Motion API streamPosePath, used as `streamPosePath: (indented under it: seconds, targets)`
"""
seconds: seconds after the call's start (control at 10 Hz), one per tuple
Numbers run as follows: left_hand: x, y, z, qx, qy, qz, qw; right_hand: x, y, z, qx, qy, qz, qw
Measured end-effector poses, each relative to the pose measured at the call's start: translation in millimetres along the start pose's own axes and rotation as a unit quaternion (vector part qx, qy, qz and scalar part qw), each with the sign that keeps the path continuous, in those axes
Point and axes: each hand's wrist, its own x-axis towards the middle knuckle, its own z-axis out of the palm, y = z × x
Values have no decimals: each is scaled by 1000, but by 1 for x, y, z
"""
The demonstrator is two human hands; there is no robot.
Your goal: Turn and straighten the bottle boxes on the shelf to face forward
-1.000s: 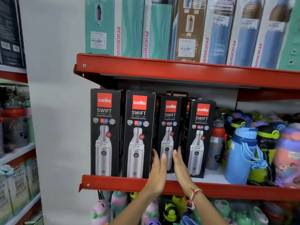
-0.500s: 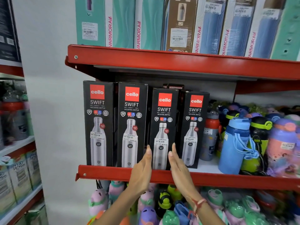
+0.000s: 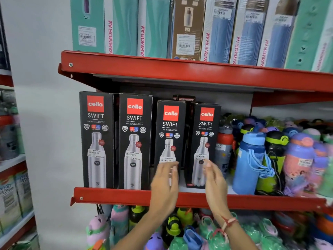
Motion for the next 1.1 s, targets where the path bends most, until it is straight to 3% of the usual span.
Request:
streamPosePath:
  seconds: [0.1, 0.3, 0.8, 1.0, 1.1]
  targets:
    - [10, 13, 34, -55, -118, -43, 991, 22, 9, -16, 34, 31, 27, 999]
    - [34, 12, 83, -125, -161, -182, 962, 47, 23, -15, 69, -90, 31, 993]
    - [-2, 14, 47, -13, -146, -86, 986, 21, 24, -45, -1, -188, 9, 982]
    - [-7, 19, 39, -9, -146, -100, 984, 13, 16, -45, -25, -176, 14, 984]
    - [-3, 27, 24, -34, -125, -83, 988, 12, -2, -42, -63, -84, -32, 994]
